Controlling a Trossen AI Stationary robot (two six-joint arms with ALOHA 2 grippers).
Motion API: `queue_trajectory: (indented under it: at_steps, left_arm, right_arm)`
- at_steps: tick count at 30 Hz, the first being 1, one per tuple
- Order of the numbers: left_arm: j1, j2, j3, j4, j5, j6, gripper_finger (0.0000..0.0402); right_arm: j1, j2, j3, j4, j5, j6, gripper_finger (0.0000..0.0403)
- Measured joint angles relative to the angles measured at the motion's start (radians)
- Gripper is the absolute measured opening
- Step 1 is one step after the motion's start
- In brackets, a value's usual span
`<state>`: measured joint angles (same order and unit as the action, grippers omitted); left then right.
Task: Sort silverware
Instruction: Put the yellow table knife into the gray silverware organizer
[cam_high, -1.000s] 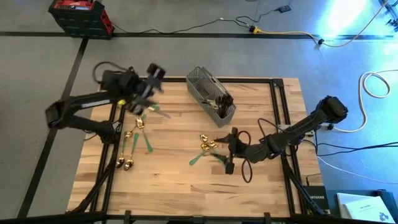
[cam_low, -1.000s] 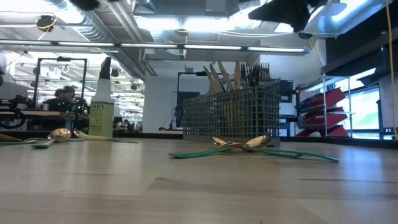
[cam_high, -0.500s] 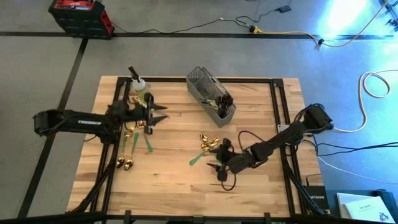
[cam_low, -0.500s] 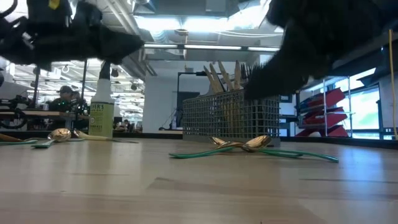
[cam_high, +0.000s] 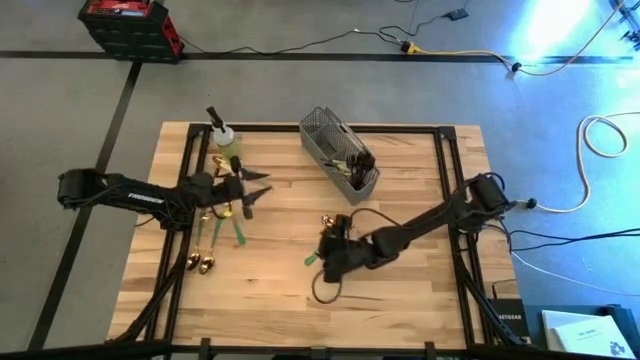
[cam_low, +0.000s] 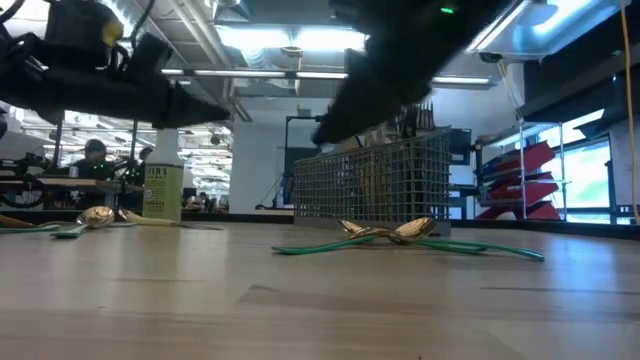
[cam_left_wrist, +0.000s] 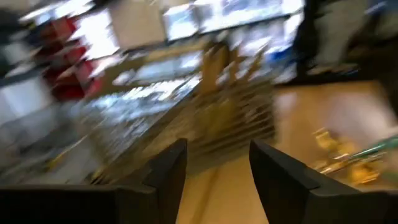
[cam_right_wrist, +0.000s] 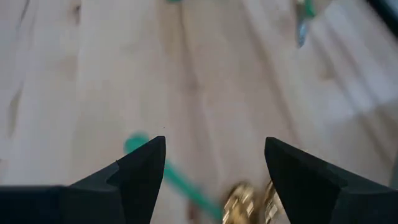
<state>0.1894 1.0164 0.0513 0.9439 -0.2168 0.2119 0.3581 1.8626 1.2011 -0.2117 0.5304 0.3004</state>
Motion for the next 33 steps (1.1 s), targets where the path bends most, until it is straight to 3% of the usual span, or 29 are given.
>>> queue_trajectory:
  at_steps: [4,7,12,16,27,33]
  left_arm:
    - [-0.006,0.0,0.0,-0.117,-0.222,-0.027,0.016]
    - [0.0,0.0,0.006,-0.239,-0.295,-0.026,0.016]
    - [0.046,0.011,0.155,-0.668,-0.302,-0.152,0.016]
    - [0.082,0.043,0.33,-0.963,-0.31,-0.148,0.016]
    - [0.046,0.211,0.731,-1.57,-0.262,0.146,0.0159]
    - [-0.017,0.323,0.8,-1.775,-0.368,0.306,0.0159]
  right_arm:
    - [-0.048,0.0,0.036,0.002,-0.013,-0.018,0.0256]
    - [-0.06,0.0,0.034,-0.002,-0.062,-0.018,0.0256]
    - [-0.045,0.0,0.028,-0.045,-0.146,-0.006,0.0256]
    - [-0.024,0.0,0.028,-0.073,-0.16,0.007,0.0256]
    - [0.054,0.0,0.027,-0.091,-0.166,0.014,0.0256]
    - [0.094,0.0,0.027,-0.085,-0.166,0.061,0.0256]
